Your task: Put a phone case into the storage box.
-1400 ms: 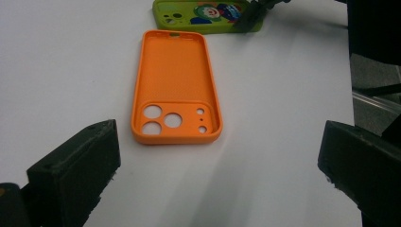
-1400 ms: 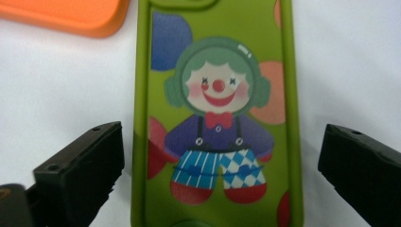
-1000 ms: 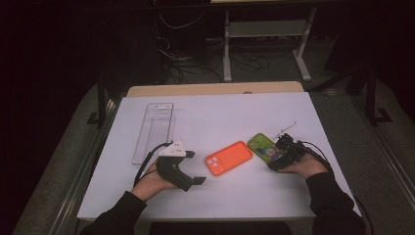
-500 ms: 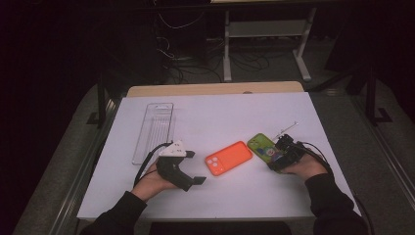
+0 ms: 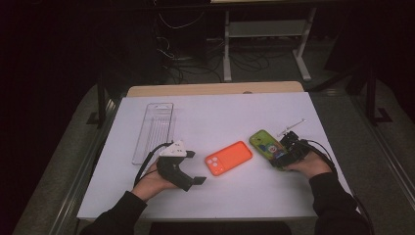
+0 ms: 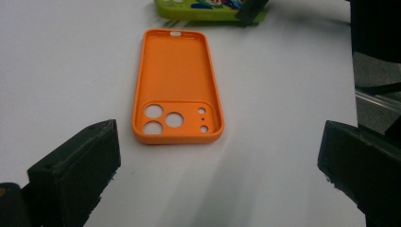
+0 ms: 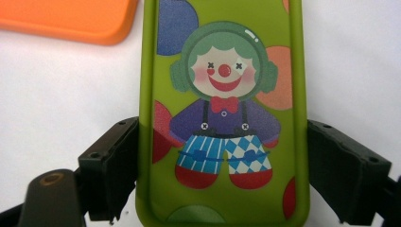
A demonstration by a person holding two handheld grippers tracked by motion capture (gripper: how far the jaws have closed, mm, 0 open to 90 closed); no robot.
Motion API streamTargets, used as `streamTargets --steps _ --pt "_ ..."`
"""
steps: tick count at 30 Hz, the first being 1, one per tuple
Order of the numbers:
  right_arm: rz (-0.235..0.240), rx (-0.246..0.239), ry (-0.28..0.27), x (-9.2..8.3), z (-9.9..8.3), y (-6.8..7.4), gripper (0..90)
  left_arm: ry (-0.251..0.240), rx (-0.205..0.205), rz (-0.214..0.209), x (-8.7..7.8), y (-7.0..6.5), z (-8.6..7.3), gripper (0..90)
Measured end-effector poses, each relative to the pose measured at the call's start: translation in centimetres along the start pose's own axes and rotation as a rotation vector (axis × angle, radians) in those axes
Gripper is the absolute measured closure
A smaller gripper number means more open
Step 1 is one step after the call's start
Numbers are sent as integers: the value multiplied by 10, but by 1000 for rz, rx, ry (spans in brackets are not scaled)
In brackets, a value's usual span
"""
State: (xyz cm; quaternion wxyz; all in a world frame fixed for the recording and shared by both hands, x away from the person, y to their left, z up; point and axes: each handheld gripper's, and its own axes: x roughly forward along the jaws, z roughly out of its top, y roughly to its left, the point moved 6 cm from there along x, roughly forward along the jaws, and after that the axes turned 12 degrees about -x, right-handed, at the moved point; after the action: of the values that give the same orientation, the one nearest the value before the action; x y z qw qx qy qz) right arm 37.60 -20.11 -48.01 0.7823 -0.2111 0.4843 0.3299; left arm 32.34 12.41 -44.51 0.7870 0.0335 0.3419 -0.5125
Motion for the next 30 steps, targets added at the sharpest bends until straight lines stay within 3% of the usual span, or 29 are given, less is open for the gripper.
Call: streamTargets --steps 9,18,30 --pt "8 -27 -42 -16 12 -8 153 -3 -2 1 1 -1 0 0" --pt "49 -98 -90 -28 34 -5 153 -8 21 12 -1 -2 7 0" --pt "94 -212 -127 -31 50 1 153 -46 41 -14 -7 4 44 0"
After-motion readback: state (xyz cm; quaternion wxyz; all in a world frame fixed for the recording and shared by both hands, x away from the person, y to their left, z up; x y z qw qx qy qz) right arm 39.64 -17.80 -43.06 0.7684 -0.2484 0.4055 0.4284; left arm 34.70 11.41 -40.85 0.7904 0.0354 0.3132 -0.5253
